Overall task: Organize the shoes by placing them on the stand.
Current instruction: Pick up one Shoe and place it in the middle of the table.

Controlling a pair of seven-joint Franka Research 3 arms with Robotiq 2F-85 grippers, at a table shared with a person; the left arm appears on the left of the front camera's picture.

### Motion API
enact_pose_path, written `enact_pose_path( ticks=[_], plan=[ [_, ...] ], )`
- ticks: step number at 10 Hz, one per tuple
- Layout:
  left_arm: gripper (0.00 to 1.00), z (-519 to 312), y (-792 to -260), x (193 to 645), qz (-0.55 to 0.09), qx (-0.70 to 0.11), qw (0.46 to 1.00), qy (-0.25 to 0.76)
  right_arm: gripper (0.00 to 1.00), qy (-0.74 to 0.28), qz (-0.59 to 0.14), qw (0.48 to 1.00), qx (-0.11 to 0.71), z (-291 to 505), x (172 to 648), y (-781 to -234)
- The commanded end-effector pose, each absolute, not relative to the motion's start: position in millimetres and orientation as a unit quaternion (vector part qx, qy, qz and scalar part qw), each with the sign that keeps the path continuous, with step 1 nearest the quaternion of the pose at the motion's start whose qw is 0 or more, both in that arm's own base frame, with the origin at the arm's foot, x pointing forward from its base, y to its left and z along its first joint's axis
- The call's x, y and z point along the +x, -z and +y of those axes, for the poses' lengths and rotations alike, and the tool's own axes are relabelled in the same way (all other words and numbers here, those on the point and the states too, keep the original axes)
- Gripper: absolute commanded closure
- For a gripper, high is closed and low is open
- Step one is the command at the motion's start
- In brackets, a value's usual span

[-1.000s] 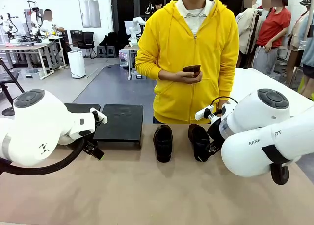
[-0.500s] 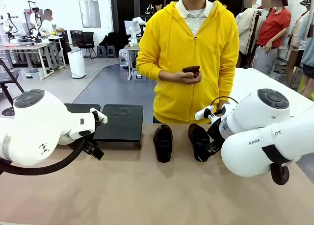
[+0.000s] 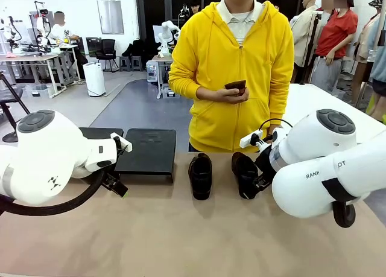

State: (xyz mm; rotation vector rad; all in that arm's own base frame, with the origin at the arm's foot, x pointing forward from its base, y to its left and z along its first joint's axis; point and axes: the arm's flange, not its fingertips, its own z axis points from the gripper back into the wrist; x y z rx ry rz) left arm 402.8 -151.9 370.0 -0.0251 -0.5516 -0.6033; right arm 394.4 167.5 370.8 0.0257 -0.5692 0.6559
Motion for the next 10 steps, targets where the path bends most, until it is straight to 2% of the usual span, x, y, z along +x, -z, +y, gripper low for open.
enact_pose_path(
  ticks=[1,2,3,4,6,7,9,10],
  plan=[
    [0.00,-152,-370,403,-0.268,-0.012,0.918,0.293,0.00,-0.318,-0.276,0.907,0.012,168,394,-371],
    [0.00,-154,-386,398,-0.218,-0.029,0.930,0.294,0.00,-0.314,-0.252,0.915,0.039,157,392,-388],
    [0.00,-155,-412,398,-0.163,-0.050,0.958,0.230,0.00,-0.293,-0.228,0.926,0.063,148,384,-413],
    [0.00,-154,-448,390,-0.151,-0.106,0.955,0.232,0.00,-0.269,-0.196,0.938,0.094,135,369,-451],
    [0.00,-136,-513,358,-0.175,-0.228,0.924,0.252,0.00,-0.235,-0.200,0.941,0.142,98,335,-515],
    [0.00,-124,-544,333,-0.197,-0.248,0.912,0.260,0.00,-0.222,-0.201,0.943,0.148,77,312,-541],
    [0.00,-90,-586,275,-0.212,-0.253,0.898,0.291,0.00,-0.193,-0.216,0.944,0.159,28,260,-586],
    [0.00,-76,-592,246,-0.228,-0.212,0.915,0.256,0.00,-0.165,-0.240,0.942,0.165,-4,238,-602]
  ],
)
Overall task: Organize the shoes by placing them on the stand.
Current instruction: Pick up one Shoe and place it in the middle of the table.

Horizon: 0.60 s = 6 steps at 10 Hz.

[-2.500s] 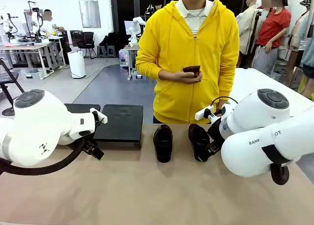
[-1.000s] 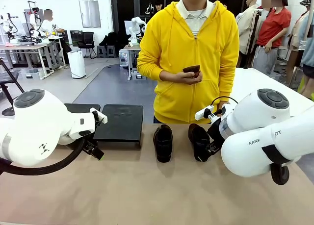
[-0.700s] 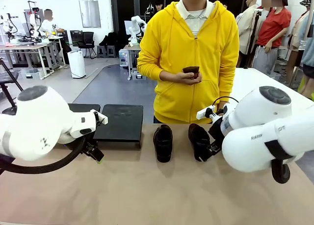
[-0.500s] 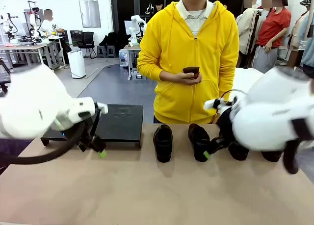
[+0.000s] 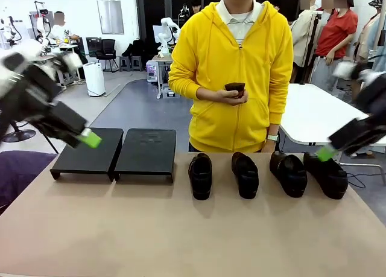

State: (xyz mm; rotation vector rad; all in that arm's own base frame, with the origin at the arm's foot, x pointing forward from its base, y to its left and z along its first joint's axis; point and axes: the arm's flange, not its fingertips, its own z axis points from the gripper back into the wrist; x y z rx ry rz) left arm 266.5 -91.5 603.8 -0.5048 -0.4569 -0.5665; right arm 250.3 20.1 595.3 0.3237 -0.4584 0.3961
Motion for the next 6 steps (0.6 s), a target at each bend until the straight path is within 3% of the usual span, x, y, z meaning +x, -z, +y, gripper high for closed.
enact_pose_path(
  ticks=[1,4,5,6],
  plan=[
    [0.00,-55,-595,221,-0.225,-0.177,0.933,0.219,0.00,-0.132,-0.263,0.939,0.176,-26,213,-612],
    [0.00,5,-590,207,-0.224,-0.179,0.951,0.116,0.00,-0.078,-0.293,0.938,0.168,-58,197,-600],
    [0.00,-28,-601,204,-0.231,-0.176,0.940,0.182,0.00,-0.107,-0.280,0.937,0.179,-53,191,-623],
    [0.00,-28,-601,204,-0.231,-0.176,0.940,0.182,0.00,-0.107,-0.280,0.937,0.179,-53,191,-623]
  ],
)
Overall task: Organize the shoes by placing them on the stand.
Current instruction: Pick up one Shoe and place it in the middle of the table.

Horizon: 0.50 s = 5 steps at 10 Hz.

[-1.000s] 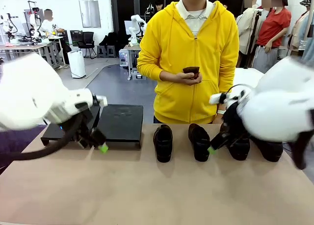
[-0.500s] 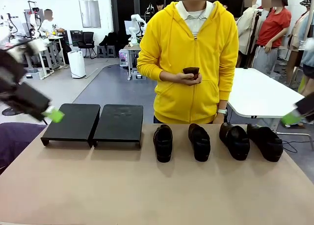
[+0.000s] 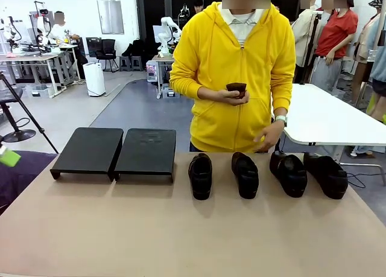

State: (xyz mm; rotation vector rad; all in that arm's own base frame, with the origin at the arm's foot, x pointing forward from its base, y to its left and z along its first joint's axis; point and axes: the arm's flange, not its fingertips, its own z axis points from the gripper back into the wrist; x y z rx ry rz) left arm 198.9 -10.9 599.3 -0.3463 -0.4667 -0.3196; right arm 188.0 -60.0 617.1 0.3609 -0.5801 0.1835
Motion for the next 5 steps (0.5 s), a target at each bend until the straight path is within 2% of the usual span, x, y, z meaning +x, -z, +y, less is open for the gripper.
enact_pose_path(
  ticks=[1,5],
  plan=[
    [0.00,-27.5,-600.9,204.3,-0.231,-0.176,0.940,0.182,0.00,-0.107,-0.280,0.937,0.179,-52.7,191.2,-622.9],
    [0.00,-27.5,-600.9,204.3,-0.231,-0.176,0.940,0.182,0.00,-0.107,-0.280,0.937,0.179,-52.7,191.2,-622.9]
  ],
)
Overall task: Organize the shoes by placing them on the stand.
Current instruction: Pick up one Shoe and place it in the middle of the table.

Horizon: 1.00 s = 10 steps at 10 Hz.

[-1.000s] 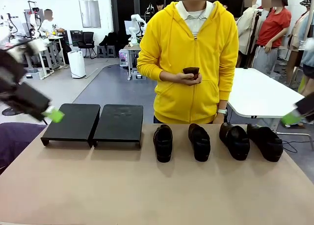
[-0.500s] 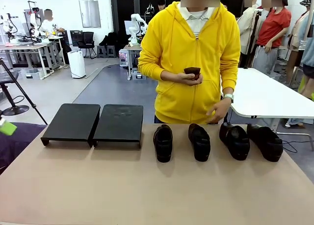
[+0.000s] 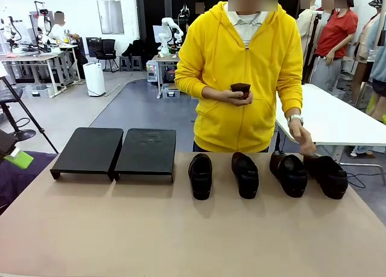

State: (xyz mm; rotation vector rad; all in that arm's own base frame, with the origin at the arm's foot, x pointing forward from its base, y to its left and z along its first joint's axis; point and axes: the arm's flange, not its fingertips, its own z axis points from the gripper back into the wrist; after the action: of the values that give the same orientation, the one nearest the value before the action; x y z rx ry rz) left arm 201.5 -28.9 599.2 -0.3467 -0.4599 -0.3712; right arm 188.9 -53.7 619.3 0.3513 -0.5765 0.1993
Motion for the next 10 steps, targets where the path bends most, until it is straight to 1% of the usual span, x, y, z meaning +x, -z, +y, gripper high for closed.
enact_pose_path(
  ticks=[1,3,4,5,7,8,9,10],
  plan=[
    [0.00,-28,-601,204,-0.231,-0.176,0.940,0.182,0.00,-0.107,-0.280,0.937,0.179,-53,191,-623],
    [0.00,-28,-601,204,-0.231,-0.176,0.940,0.182,0.00,-0.098,-0.282,0.939,0.172,-54,189,-619],
    [0.00,-28,-601,204,-0.231,-0.176,0.940,0.182,0.00,-0.102,-0.255,0.949,0.157,-42,216,-616],
    [0.00,-28,-601,204,-0.231,-0.176,0.940,0.182,0.00,-0.142,-0.257,0.944,0.150,-23,251,-613],
    [0.00,-28,-601,204,-0.231,-0.176,0.940,0.182,0.00,-0.143,-0.264,0.948,0.107,12,308,-596],
    [0.00,-28,-601,204,-0.231,-0.176,0.940,0.182,0.00,-0.158,-0.263,0.946,0.105,27,332,-581],
    [0.00,-28,-601,204,-0.231,-0.176,0.940,0.182,0.00,-0.165,-0.249,0.947,0.122,15,324,-585],
    [0.00,-28,-601,204,-0.231,-0.176,0.940,0.182,0.00,-0.155,-0.241,0.949,0.131,-14,294,-607]
  ],
)
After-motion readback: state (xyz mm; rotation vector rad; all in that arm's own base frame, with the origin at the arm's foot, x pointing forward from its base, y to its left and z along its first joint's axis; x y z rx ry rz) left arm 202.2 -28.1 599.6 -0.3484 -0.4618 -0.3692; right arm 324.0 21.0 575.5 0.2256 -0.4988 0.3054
